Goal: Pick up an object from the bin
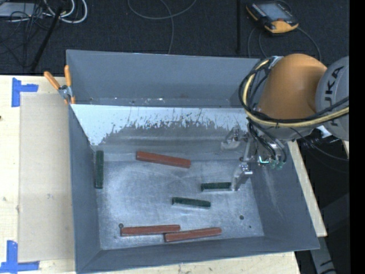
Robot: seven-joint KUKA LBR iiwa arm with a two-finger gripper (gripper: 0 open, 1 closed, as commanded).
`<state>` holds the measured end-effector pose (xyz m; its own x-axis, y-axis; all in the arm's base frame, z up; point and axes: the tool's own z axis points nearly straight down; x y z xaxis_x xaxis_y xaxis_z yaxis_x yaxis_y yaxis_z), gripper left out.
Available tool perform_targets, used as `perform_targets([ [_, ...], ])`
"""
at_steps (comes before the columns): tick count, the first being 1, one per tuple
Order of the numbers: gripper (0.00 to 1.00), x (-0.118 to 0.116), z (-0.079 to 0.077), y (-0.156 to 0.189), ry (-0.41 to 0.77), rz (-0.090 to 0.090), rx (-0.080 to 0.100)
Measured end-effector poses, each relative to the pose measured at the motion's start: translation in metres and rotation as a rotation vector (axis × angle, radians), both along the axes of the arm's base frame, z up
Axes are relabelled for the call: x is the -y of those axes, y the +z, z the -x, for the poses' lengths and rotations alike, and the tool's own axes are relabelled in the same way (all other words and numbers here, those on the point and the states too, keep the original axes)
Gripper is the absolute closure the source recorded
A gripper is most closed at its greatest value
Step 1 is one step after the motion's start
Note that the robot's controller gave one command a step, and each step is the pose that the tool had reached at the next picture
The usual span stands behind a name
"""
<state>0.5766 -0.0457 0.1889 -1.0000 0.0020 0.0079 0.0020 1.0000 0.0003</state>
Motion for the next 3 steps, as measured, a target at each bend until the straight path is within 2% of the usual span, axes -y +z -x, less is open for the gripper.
perform_targets([
  [1, 0.00, 0.000, -0.002, 0.004, 0.001, 0.001, 0.007],
  [2, 1.00, 0.006, 0.019, -0.114, 0.107, 0.000, 0.009],
  [3, 1.00, 0.006, 0.019, -0.114, 0.107, 0.000, 0.009],
])
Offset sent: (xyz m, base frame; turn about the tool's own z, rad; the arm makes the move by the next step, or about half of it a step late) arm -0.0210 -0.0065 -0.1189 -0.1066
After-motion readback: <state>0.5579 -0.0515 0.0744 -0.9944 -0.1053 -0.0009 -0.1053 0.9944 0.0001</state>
